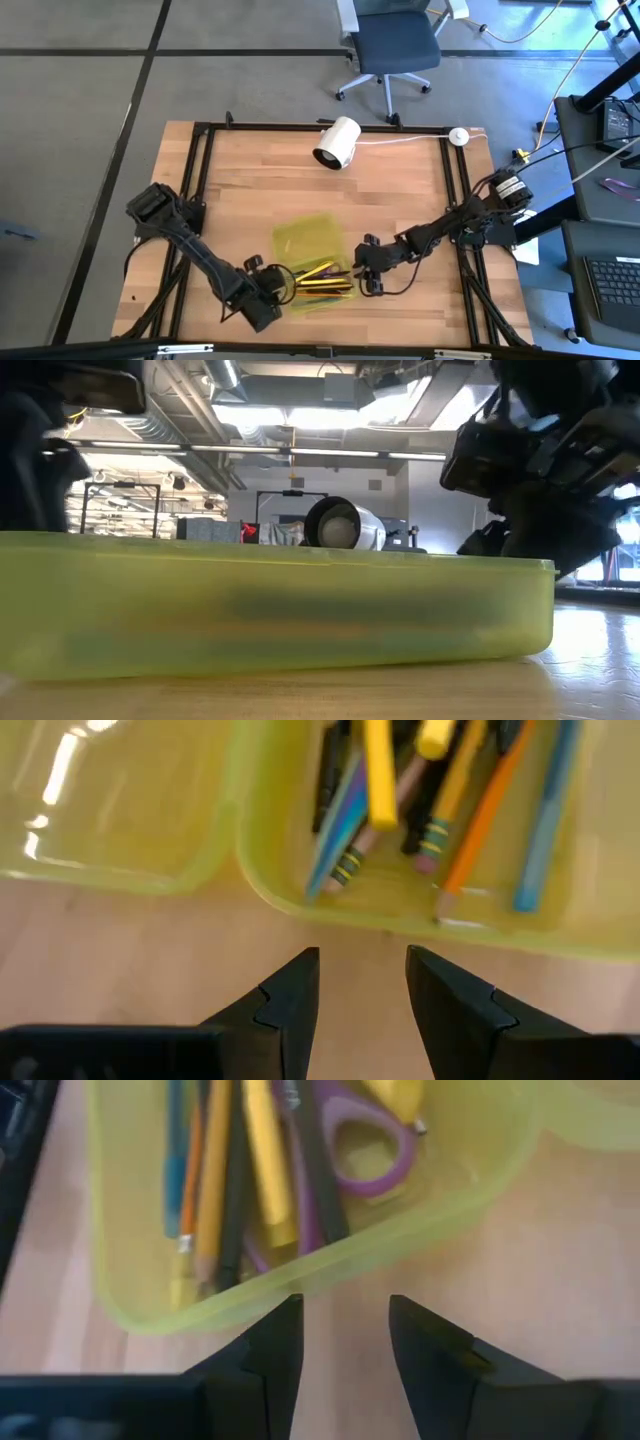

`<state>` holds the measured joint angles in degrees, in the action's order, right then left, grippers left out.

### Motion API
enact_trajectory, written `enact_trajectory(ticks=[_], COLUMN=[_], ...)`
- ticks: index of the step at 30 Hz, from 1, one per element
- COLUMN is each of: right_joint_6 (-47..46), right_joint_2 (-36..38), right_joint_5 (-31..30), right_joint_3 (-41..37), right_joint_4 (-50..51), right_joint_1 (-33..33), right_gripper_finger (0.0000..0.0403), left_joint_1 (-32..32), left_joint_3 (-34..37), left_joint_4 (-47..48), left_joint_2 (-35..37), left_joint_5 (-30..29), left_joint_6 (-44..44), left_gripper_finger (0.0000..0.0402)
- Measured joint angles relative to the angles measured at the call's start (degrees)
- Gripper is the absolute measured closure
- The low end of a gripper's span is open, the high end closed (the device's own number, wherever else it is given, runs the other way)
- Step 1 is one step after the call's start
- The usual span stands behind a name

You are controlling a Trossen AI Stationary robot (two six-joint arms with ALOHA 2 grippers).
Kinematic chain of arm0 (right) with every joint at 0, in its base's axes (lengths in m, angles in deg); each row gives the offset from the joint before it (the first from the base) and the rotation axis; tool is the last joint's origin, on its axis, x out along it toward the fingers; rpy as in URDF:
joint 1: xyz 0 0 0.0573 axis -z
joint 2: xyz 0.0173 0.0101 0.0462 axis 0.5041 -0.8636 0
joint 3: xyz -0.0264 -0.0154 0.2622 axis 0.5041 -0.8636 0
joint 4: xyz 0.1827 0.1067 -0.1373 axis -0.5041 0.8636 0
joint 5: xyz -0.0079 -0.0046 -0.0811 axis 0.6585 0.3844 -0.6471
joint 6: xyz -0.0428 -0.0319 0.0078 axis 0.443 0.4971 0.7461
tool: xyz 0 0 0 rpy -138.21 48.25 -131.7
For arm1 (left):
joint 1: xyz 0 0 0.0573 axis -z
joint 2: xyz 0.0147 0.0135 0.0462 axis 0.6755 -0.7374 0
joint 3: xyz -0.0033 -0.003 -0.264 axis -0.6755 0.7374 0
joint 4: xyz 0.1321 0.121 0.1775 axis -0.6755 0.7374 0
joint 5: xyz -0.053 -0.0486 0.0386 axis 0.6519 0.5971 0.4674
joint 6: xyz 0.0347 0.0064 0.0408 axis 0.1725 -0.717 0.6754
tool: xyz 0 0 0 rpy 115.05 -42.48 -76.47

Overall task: Pick & place school supplies into a supply box
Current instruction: Close the yellow supply box

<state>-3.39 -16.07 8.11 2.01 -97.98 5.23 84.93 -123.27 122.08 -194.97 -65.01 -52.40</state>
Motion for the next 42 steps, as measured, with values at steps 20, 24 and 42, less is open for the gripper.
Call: enact_trajectory(ticks=[20,24,42], right_joint_6=[-2.8,-2.7,-1.0], right_joint_2=[0.0,0.3,4.7], right_joint_5=[-0.5,-0.8,-5.0], right_joint_3=[1.2,1.4,0.9], right_joint_4=[3.6,6.7,13.0], right_joint_1=[-3.7,-3.6,-1.9], right_gripper_finger=[0.0250,0.0250,0.0250], left_joint_1=[-6.3,-4.5,-4.1], left_joint_3=[0.0,0.0,0.0], left_joint_4=[3.3,4.6,16.9], left_joint_2=[0.0,0.2,5.2], left_joint_5=[4.9,5.2,-1.2], left_joint_6=[6.4,3.9,-7.5], left_gripper_finger=[0.0258,0.0258,0.0258])
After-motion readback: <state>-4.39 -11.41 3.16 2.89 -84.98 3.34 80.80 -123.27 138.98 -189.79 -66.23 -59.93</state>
